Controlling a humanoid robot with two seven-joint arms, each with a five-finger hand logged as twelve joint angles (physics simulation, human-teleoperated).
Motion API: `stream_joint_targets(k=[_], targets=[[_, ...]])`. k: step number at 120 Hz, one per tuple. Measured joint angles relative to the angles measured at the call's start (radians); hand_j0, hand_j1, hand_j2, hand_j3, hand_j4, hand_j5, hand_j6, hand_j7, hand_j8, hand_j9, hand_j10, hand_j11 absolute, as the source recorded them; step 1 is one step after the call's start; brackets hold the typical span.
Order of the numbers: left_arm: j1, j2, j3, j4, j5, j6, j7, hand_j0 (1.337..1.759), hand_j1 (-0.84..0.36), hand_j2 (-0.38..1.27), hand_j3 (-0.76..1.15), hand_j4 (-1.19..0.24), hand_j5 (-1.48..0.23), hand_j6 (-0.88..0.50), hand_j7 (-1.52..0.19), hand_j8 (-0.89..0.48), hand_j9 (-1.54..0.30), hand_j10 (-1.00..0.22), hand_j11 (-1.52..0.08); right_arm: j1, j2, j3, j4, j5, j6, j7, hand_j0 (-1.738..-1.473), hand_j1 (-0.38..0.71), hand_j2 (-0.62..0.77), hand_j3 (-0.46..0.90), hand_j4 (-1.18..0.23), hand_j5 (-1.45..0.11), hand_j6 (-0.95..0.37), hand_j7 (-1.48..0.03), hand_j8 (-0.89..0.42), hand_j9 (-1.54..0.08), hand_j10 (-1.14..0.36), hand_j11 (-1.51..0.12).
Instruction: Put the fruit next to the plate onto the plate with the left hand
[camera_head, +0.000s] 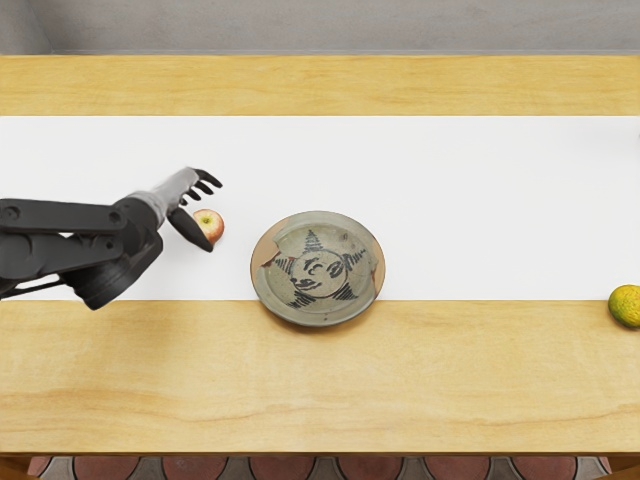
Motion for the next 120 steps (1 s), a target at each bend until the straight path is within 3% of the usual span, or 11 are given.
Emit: stream_joint_targets(k=[87,120], targets=[[0.024,-0.021,0.014,0.008,0.001,0.022,0.0,1.658,-0.23,0.1,0.0,-0.48,-0.63,-0.48,-0.63,-0.48,-0.63,-0.48,-0.63,0.0,0.0,0.0,0.0,0.0,0.0,0.0,-1.658,-0.32,0.0,0.0,-0.02,-0.03,-0.02,-0.03,-0.02,-0.03,-0.02,-0.03],[0.023,-0.02,0.018,0.008,0.006,0.02,0.01,1.654,-0.24,0.08,0.0,-0.55,-0.74,-0.43,-0.75,-0.42,-0.75,-0.55,-0.76,0.0,0.0,0.0,0.0,0.0,0.0,0.0,-1.658,-0.32,0.0,0.0,-0.02,-0.03,-0.02,-0.03,-0.02,-0.03,-0.02,-0.03]])
